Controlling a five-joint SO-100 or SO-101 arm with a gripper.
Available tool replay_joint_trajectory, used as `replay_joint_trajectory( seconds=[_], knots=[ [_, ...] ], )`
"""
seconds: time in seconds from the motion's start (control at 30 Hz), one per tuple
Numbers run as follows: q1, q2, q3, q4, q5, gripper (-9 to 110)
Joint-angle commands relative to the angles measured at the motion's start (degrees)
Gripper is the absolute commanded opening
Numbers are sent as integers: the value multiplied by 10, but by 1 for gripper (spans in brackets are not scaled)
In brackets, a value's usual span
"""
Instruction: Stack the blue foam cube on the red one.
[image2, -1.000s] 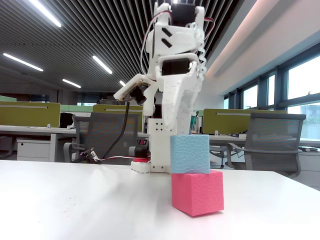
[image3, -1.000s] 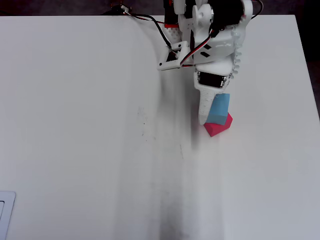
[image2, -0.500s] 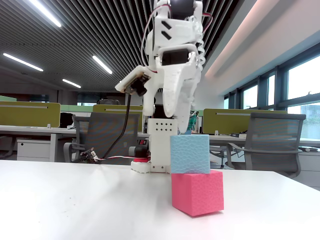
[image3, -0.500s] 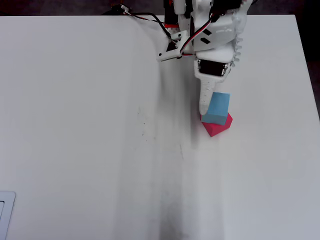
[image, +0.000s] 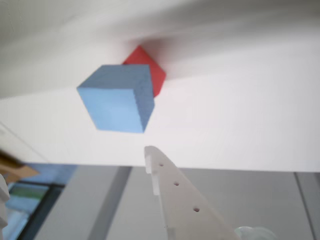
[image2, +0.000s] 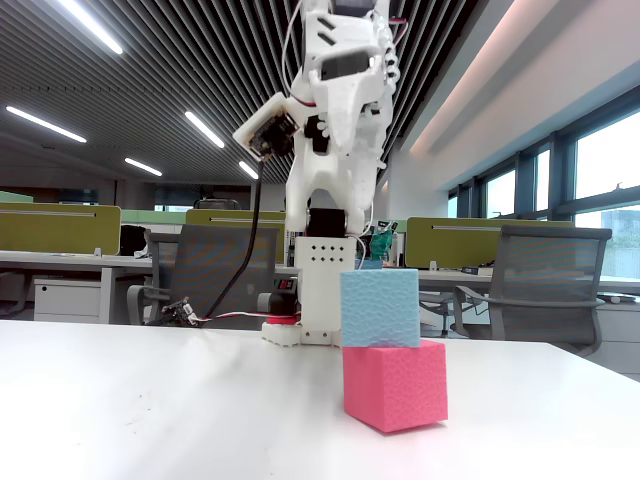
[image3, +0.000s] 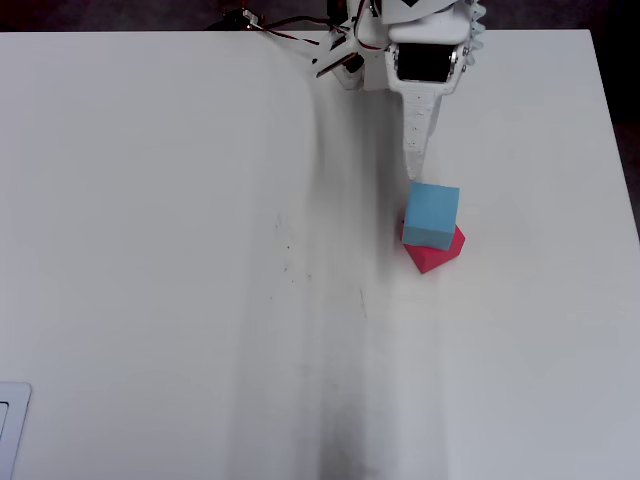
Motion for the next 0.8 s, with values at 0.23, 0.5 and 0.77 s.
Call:
replay_joint_trajectory(
  seconds=[0.23,0.5,0.77],
  knots=[
    [5,159,81,-31,-31,30],
    [13,262,171,-96,-61,29],
    [21,348,275,-144,-91,26]
  ],
)
